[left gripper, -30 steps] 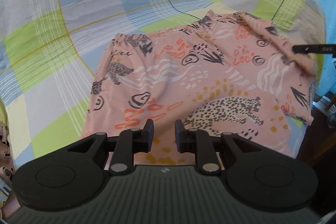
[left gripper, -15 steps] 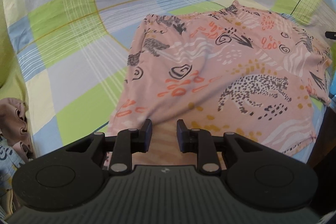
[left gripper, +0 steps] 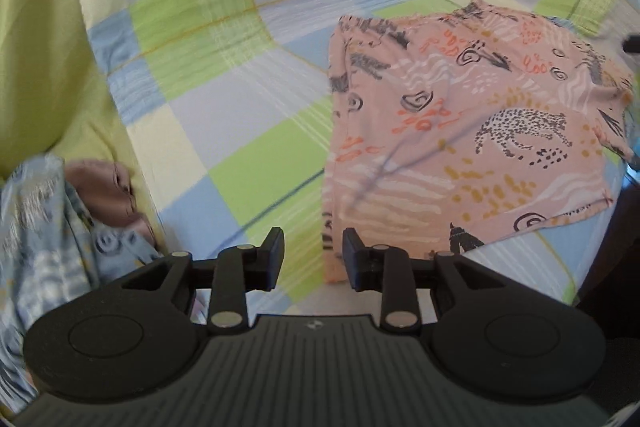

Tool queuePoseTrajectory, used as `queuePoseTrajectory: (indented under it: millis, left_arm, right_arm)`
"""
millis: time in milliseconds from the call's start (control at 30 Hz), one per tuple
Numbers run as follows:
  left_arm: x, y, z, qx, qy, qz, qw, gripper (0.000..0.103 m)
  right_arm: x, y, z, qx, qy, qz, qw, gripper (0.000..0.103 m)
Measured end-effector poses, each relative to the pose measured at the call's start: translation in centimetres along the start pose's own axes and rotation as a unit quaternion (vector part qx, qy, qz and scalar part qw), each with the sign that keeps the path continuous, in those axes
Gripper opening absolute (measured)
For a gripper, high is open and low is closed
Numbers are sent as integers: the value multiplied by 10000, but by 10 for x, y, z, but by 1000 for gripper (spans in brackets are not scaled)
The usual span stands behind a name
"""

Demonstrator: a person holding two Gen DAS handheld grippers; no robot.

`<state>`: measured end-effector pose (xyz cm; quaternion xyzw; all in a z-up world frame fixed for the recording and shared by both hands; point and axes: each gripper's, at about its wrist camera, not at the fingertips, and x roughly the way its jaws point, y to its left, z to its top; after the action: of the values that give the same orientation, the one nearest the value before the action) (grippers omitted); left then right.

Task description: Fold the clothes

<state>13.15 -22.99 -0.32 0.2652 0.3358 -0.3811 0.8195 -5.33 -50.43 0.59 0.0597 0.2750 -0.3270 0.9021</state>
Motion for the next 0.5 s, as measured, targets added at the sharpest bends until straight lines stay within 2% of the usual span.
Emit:
queuePoseTrajectory:
  millis: [33, 167, 367, 433, 500]
  left_arm:
    - [-2, 3, 5, 135, -63, -53, 9999, 35]
    - [10, 19, 31, 905, -268, -215, 9953, 37]
    - [50, 40, 68, 1707, -193, -373, 9844, 37]
    - [56, 47, 82, 1778, -35, -543, 9826, 35]
    - [52, 48, 97, 2124, 105, -695, 9747, 35]
  right_arm:
    - [1, 15, 6, -130, -72, 121, 9998, 40]
    - [34, 77, 16, -595, -261, 724, 9953, 40]
    - [92, 177, 33, -1397, -103, 1519, 9784, 38]
    - [103, 199, 40, -1447, 144, 1621, 9760, 37]
    - [104, 216, 47, -1516, 469, 1576, 9747, 36]
